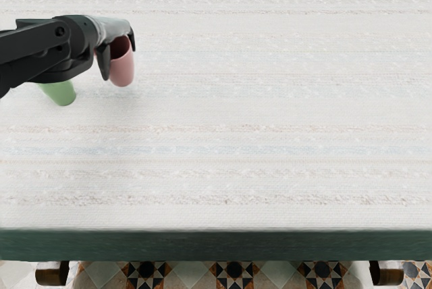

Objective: Pick up cup and place in cup with left hand

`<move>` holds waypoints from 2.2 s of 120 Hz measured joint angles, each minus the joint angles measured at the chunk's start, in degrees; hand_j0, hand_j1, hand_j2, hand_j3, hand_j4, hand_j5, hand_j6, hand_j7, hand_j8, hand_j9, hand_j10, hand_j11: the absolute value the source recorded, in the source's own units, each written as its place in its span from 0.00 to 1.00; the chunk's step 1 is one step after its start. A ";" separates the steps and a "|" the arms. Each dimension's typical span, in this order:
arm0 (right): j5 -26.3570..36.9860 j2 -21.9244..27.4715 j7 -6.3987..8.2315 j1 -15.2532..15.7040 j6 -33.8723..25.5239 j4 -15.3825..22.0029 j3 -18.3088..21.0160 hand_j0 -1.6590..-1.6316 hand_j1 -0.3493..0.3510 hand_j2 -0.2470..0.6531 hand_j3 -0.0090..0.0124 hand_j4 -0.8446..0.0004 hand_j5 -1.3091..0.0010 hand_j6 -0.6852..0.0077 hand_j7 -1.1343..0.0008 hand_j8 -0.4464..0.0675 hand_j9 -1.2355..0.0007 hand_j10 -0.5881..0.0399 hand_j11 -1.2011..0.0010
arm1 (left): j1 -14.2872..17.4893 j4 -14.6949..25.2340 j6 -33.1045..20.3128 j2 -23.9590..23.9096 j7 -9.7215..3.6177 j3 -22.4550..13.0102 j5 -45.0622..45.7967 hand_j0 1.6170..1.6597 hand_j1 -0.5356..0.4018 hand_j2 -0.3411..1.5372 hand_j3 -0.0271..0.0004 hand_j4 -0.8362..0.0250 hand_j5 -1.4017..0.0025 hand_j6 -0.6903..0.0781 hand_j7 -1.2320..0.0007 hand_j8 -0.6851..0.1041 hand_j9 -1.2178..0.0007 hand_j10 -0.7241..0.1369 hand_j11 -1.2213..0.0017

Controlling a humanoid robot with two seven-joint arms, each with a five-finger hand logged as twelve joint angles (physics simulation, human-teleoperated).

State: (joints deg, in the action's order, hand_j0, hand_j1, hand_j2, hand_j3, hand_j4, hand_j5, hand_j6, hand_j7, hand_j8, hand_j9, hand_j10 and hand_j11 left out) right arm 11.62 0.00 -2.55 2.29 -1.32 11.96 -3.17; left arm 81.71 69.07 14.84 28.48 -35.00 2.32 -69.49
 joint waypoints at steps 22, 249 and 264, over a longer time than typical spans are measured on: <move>-0.01 0.00 0.00 0.00 0.00 0.01 0.00 0.04 0.04 0.27 0.42 0.97 0.98 0.95 0.97 0.82 0.97 0.90 0.97 | 3.12 0.76 3.23 1.67 -0.01 0.83 2.63 0.87 0.49 0.22 0.99 0.45 0.57 0.49 0.51 0.46 0.50 0.33 0.50; -0.02 0.00 0.00 -0.62 0.00 0.08 -0.14 0.04 0.04 0.27 0.42 0.97 0.98 0.95 0.97 0.82 0.97 0.90 0.97 | 2.36 -4.76 4.75 13.23 -0.02 -0.52 4.31 0.84 0.47 0.25 0.99 0.44 0.58 0.48 0.51 0.46 0.49 0.33 0.50; -0.02 0.00 0.00 -0.62 0.00 0.08 -0.13 0.04 0.04 0.27 0.42 0.97 0.98 0.95 0.97 0.82 0.97 0.90 0.97 | 2.47 -6.12 4.62 11.80 -0.01 -0.72 4.29 0.86 0.51 0.23 0.99 0.44 0.58 0.46 0.51 0.43 0.50 0.33 0.50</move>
State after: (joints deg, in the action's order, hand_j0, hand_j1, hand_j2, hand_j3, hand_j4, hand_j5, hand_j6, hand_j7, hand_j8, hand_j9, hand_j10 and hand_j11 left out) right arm 11.60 0.00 -2.55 1.67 -1.32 12.04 -3.30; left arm 84.18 62.95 19.45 40.28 -35.00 1.59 -65.20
